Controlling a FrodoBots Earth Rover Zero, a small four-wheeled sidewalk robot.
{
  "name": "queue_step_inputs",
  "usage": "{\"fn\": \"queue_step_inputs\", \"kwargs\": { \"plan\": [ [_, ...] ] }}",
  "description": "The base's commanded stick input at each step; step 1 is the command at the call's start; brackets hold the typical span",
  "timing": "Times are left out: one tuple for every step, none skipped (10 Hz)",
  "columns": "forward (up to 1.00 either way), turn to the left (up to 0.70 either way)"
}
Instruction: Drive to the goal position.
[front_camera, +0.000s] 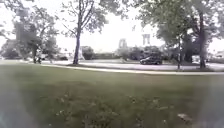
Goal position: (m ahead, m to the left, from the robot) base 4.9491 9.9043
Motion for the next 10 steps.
{"fn": "queue_step_inputs", "kwargs": {
  "plan": [
    [0.70, 0.00],
    [0.70, 0.00],
    [0.70, 0.00],
    [0.70, 0.00],
    [0.70, 0.00],
    [0.70, 0.00],
    [0.70, 0.00],
    [0.70, 0.00],
    [0.70, 0.00],
    [0.70, 0.00]
  ]
}}
